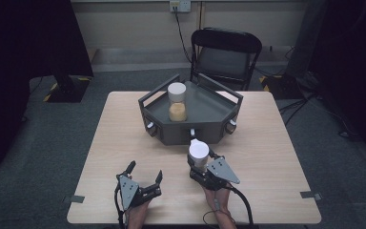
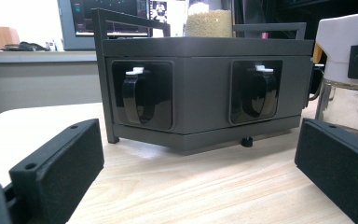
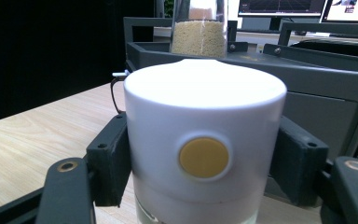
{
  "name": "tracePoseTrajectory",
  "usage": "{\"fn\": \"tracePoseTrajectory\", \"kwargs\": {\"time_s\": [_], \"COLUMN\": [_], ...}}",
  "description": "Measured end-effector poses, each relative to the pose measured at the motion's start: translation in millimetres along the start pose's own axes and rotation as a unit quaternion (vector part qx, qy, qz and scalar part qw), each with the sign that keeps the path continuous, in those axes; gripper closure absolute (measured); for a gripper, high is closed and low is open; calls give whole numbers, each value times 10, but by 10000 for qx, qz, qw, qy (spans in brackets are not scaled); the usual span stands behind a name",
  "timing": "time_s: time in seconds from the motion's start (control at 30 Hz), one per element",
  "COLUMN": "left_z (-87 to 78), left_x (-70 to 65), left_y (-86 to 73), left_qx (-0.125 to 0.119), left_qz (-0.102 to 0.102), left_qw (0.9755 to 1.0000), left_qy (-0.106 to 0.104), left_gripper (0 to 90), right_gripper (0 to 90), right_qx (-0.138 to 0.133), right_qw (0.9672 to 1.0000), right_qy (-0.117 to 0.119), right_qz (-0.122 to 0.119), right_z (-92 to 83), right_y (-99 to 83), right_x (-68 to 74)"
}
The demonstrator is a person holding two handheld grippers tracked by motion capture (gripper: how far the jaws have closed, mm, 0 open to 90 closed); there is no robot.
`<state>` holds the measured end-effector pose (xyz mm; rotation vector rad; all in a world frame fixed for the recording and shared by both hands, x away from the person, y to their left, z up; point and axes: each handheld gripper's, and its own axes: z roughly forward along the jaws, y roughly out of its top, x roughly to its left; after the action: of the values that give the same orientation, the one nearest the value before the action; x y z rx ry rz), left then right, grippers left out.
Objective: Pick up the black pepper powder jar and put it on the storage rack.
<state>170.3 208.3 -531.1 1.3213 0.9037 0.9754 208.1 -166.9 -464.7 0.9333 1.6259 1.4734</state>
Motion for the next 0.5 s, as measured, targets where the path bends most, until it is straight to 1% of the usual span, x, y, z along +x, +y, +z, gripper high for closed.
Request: {"fn": "tracePoseTrajectory", "kwargs": {"time_s": [0.2, 0.5], "left_z": [0, 0], "left_x": [0, 0], "left_y": [0, 0], "left_qx": [0, 0], "left_qz": [0, 0], "left_qw": [10000, 10000], "left_qy": [1, 0], "left_gripper": [5, 5], "right_gripper": [301, 301], "right_qx": [48, 54], "right_qw": [10000, 10000], "right_qy": [-20, -16], "right_qz": [58, -4], "right_z": [-4, 11], "right_y": [66, 159], "right_x": [-20, -66]}}
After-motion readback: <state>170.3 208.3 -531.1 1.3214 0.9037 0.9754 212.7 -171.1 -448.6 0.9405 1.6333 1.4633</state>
